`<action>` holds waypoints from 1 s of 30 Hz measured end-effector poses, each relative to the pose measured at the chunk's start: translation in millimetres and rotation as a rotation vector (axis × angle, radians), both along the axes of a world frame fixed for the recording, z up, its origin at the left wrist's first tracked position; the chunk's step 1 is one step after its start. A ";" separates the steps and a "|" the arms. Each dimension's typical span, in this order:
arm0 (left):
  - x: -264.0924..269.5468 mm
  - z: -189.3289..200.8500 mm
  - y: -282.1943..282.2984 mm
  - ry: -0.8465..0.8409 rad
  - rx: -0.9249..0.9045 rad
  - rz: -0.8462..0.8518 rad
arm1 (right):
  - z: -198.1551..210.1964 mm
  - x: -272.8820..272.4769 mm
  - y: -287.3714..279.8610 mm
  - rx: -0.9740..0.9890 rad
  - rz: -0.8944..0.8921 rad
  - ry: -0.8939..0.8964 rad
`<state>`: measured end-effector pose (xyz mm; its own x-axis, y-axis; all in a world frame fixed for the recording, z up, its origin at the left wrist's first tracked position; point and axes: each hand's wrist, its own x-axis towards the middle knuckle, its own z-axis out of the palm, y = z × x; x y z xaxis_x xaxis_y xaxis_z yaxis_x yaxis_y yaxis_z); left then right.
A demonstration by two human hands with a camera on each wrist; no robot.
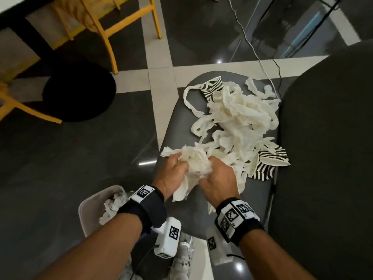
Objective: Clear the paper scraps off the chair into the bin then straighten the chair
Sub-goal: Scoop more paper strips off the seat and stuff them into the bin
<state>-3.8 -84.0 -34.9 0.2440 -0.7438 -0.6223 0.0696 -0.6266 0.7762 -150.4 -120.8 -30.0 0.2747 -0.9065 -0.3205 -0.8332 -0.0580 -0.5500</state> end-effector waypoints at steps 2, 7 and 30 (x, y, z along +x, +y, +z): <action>-0.3 -4.5 3.3 0.014 0.085 -0.034 | -12.6 5.1 4.1 0.037 -0.031 -0.024; -10.3 -15.9 3.1 -0.033 0.040 0.025 | -34.6 8.5 0.4 0.195 -0.059 -0.122; 202.0 -38.8 168.4 -0.112 0.043 0.526 | -38.0 252.3 151.2 0.216 0.194 -0.287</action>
